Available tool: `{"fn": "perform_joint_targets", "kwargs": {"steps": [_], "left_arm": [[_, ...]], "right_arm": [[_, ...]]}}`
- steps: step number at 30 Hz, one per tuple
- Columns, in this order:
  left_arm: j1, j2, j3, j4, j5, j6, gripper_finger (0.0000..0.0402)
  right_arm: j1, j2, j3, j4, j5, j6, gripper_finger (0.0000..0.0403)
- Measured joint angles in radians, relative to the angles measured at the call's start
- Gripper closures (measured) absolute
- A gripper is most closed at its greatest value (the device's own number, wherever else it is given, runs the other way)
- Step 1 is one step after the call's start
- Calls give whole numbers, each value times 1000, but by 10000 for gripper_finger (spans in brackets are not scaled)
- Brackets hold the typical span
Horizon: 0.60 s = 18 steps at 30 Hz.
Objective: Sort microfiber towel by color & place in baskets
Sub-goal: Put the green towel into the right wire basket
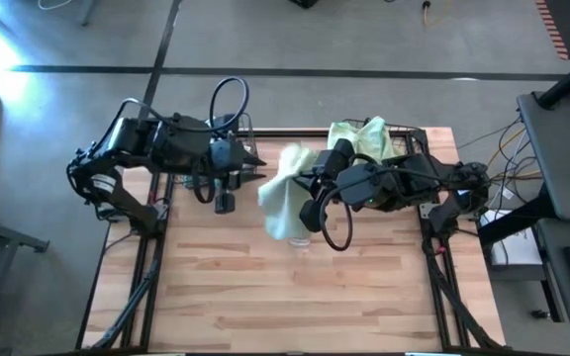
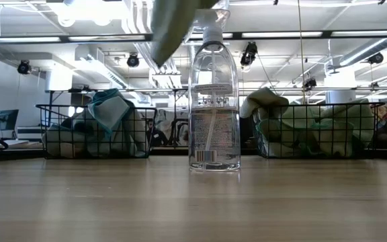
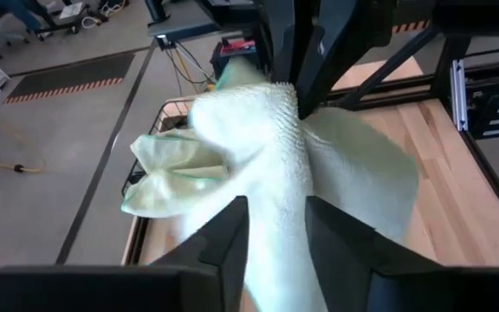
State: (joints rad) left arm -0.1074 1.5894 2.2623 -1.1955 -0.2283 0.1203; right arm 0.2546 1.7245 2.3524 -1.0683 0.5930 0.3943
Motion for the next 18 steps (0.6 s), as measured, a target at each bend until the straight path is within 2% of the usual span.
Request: {"fn": "perform_joint_targets", "kwargs": {"steps": [5,10,18], "left_arm": [[0,0,0,-20,-1,9,276],[0,0,0,-67,-9,21,269],[0,-3,0,-188,-63,-30,269]], "right_arm": [[0,0,0,2,1,0,394],[0,0,0,3,20,-3,394],[-1,-14,0,-28,224,-59,394]]}}
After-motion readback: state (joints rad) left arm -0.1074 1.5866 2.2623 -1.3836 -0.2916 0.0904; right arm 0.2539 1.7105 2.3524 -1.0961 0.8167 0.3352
